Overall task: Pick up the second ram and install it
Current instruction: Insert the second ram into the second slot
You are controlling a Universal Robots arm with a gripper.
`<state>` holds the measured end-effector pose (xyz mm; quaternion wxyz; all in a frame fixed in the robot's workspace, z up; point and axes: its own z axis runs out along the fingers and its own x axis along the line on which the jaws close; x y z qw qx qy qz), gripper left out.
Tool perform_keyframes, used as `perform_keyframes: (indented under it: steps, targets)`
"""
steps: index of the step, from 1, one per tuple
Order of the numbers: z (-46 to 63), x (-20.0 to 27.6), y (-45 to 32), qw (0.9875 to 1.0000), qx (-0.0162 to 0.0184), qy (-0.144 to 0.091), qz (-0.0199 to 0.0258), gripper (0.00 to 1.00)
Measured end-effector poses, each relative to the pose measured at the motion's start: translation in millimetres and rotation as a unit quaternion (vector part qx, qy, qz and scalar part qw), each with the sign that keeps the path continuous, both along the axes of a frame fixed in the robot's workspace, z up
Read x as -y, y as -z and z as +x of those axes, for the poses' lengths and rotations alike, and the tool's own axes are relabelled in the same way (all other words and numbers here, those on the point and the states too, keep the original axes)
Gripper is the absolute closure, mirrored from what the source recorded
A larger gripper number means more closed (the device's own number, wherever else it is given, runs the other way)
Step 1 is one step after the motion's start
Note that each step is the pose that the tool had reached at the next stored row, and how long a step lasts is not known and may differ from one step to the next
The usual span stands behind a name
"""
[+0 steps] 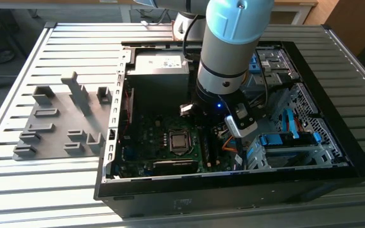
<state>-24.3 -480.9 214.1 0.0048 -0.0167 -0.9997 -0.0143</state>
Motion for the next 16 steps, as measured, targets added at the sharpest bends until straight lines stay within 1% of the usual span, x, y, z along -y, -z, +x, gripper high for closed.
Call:
perform_keyframes:
  steps: [5, 8, 10, 16]
  targets:
    - [0.0, 0.0, 0.0, 1.0, 0.0, -0.003, -0.0004, 0.86]
    - [0.1, 0.0, 0.1, 1.0, 0.0, -0.006, -0.0025, 0.86]
    - [0.0, 0.0, 0.0, 1.0, 0.0, -0.007, -0.0031, 0.86]
    - [0.0, -0.2, 0.0, 0.9999, 0.0, -0.012, -0.0035, 0.86]
